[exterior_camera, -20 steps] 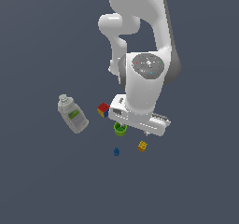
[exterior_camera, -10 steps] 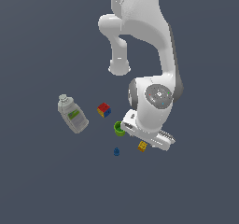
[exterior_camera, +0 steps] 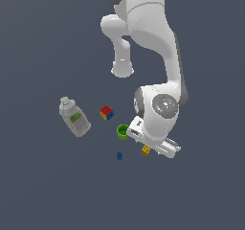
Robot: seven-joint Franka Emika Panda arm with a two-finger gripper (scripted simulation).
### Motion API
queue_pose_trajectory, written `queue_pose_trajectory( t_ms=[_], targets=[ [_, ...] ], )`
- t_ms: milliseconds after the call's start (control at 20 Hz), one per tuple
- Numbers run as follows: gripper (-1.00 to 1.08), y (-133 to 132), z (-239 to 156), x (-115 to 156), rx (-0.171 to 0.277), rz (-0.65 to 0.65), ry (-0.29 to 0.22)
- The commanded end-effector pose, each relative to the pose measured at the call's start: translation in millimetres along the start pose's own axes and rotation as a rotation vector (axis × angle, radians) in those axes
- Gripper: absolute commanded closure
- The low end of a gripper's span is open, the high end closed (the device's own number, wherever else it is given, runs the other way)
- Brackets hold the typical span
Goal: Pick up a designated object from a clutter of objects.
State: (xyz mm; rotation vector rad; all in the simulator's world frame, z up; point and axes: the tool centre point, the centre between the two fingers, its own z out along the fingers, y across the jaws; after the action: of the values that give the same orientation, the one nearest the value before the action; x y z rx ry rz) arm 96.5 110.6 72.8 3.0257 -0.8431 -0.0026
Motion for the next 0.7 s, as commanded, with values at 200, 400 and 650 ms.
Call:
queue_pose_trajectory(
  t_ms=[200,400,650],
  targets=[
    [-0.92,0.0,12.3,0.0,0.0,0.001,0.001],
    [-0.92,0.2,33.4,-0.5,0.001,0.003,0.001],
    [-0.92,-0.1,49.4,-0.2,0.001,0.004,0.001]
  ],
)
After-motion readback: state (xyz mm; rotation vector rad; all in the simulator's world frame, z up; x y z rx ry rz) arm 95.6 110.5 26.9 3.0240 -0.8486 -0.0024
